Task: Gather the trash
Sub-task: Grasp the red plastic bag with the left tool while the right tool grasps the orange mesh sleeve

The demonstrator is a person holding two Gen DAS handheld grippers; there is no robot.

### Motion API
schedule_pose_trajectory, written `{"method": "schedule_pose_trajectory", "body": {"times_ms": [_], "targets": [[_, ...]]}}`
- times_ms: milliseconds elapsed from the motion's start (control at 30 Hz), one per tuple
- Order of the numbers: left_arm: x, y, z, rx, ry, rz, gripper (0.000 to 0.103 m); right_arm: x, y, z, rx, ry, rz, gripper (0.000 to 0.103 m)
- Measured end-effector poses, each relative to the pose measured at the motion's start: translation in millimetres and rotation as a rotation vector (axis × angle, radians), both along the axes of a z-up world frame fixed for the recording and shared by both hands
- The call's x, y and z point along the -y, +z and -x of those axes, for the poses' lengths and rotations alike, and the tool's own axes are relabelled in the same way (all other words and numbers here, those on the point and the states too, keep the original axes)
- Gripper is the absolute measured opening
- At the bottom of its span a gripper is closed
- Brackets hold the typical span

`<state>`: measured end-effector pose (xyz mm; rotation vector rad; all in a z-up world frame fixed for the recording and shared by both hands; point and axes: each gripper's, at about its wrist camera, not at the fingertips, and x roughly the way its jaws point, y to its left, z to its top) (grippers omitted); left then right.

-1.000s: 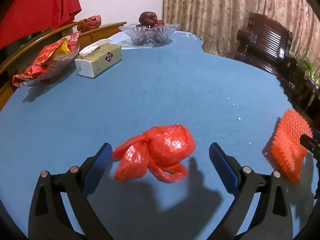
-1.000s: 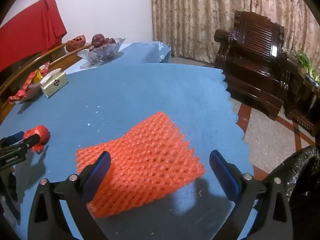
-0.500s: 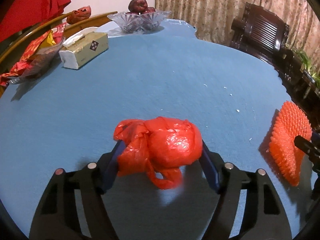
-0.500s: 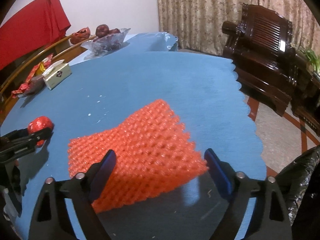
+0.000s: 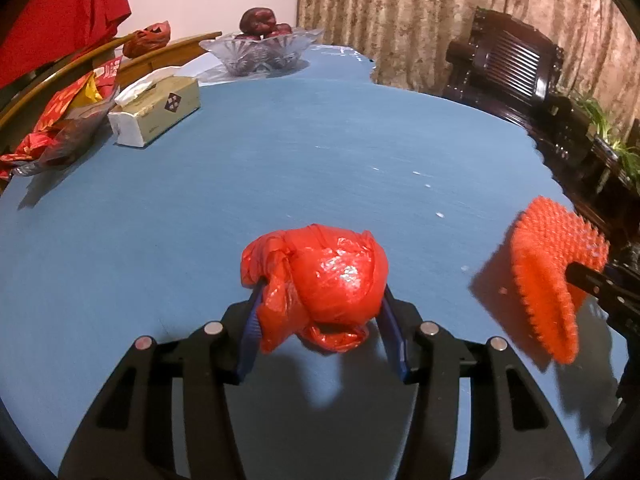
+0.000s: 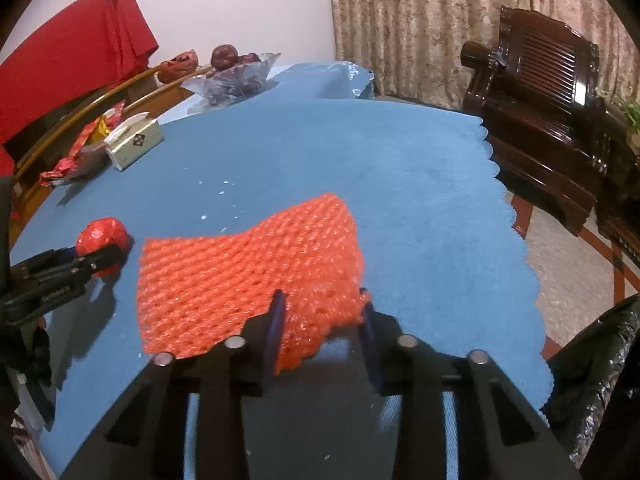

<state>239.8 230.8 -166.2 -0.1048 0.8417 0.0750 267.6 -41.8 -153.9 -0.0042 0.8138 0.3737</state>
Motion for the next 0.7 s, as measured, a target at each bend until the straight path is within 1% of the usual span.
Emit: {"method": "schedule_pose_trajectory", "body": {"times_ms": [67, 167, 333, 400, 700], "targets": [[6, 2, 6, 0.003, -0.006, 0.012, 0.05, 1, 3, 4, 0.002, 0.004, -0.009, 0.024], [17, 7, 17, 0.011, -0.021, 0.02, 0.05, 3, 9, 13, 0.013, 0.015, -0.021, 0.022], [37, 16, 35, 0.02, -0.051, 0.03, 0.05, 10, 25, 29, 0.04, 0.018, -0.039, 0.022], [43, 24, 42, 0.036, -0.055, 0.037, 0.05, 14, 32, 35, 0.053, 0.012, -0.047, 0.022], [65, 65, 64, 0.121, -0.07, 0.024, 0.05, 40, 67, 63, 0.117, -0.026, -0.072, 0.022]]}}
